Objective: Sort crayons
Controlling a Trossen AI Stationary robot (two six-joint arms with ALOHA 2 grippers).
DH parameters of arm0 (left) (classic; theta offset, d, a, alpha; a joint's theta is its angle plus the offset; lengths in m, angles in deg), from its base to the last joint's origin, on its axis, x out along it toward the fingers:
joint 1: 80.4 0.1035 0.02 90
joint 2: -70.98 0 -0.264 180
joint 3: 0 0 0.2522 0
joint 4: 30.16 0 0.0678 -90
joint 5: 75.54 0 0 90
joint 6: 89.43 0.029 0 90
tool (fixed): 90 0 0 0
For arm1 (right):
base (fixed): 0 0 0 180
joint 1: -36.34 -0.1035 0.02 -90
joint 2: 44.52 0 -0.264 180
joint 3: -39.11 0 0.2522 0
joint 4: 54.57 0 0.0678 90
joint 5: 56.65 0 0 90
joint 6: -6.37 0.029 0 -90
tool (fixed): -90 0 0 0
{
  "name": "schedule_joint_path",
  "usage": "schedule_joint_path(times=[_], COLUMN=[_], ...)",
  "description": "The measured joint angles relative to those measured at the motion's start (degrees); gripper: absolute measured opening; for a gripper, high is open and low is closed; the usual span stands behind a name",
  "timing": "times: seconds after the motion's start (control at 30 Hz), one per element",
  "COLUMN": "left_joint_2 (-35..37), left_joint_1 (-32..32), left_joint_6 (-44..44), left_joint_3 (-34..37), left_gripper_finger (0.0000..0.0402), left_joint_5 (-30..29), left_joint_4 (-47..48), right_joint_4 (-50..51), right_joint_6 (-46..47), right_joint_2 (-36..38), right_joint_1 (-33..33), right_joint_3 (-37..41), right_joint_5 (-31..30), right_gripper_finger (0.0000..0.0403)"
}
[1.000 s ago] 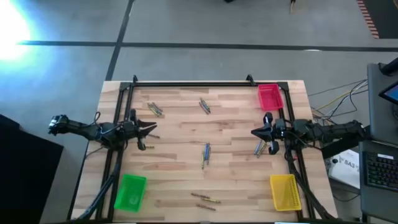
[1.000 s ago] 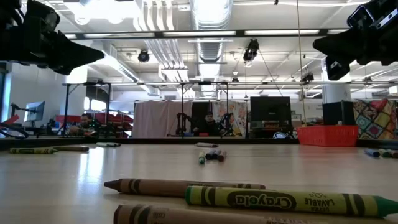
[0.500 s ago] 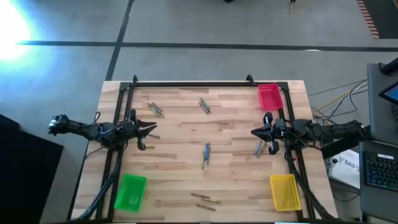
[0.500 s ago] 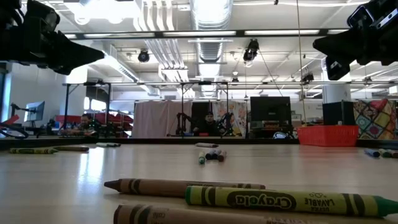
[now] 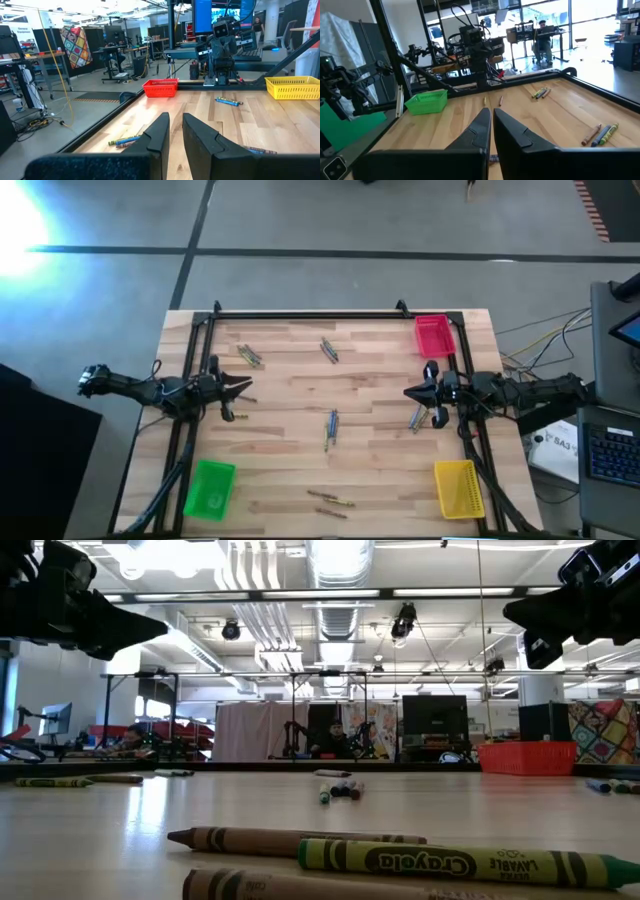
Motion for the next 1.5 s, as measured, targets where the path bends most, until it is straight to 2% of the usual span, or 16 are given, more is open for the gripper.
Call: schedule_joint_path(times=[0.37,0.7,1.03,1.1,1.2,1.4,1.5], left_joint_2=[0.0,0.0,0.0,0.0,0.0,0.0,0.0], left_joint_1=[0.0,0.0,0.0,0.0,0.0,0.0,0.0], left_joint_6=[0.0,0.0,0.0,0.0,0.0,0.0,0.0], left_joint_3=[0.0,0.0,0.0,0.0,0.0,0.0,0.0], left_gripper_finger=[0.0036,0.0036,0.0036,0.0036,0.0036,0.0036,0.0036], left_joint_5=[0.0,0.0,0.0,0.0,0.0,0.0,0.0], left_joint_4=[0.0,0.0,0.0,0.0,0.0,0.0,0.0], right_joint_4=[0.0,0.0,-1.2,-1.0,-1.0,-1.0,-1.3], right_joint_6=[-0.1,-6.2,-24.4,-25.8,-19.4,11.2,13.6], right_joint_2=[0.0,0.0,0.0,0.0,0.0,0.0,0.0], right_joint_1=[0.0,0.0,0.0,0.0,0.0,0.0,0.0], right_joint_3=[0.0,0.0,0.0,0.0,0.0,0.0,0.0], right_joint_5=[0.0,0.0,-1.0,-1.0,-0.7,-0.5,-2.6], right_gripper_finger=[0.0013,0.0013,0.0013,0.0013,0.0013,0.0013,0.0013])
